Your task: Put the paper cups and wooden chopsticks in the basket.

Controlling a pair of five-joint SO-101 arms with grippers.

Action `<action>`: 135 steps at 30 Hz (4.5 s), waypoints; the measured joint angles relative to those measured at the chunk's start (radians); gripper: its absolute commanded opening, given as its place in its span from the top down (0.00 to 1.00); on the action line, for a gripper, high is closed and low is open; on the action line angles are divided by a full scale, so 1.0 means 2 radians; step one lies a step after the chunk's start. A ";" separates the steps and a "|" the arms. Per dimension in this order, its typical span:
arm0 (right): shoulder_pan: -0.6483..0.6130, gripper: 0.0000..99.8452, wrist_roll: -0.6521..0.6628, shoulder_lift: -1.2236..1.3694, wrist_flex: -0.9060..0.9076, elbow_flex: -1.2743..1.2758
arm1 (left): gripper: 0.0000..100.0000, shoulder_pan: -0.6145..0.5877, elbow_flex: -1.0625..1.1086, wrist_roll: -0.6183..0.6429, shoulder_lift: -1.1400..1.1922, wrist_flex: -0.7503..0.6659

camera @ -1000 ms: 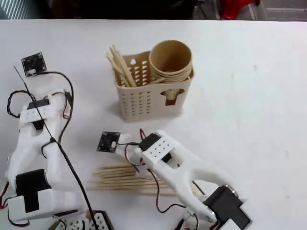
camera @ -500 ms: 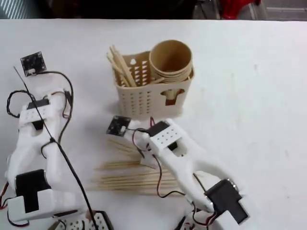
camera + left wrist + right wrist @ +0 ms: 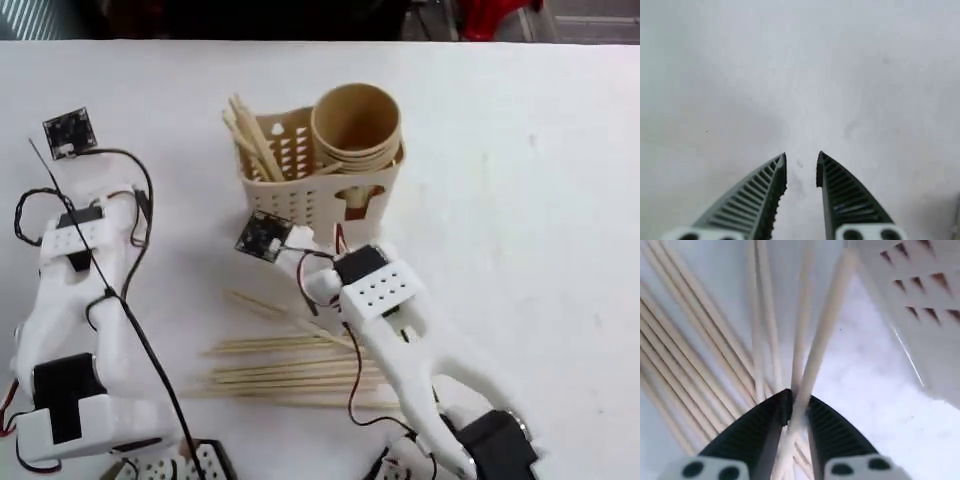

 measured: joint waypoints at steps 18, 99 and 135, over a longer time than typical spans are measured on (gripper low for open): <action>0.002 0.98 -0.012 -0.209 0.032 -0.002 | 0.88 0.000 0.000 0.000 0.000 0.000; -0.025 0.96 0.117 0.200 -0.148 -0.061 | 0.88 0.008 0.027 -0.035 0.001 -0.035; -0.044 0.98 -0.098 -0.350 -0.238 -0.054 | 0.88 0.008 0.027 -0.036 0.001 -0.037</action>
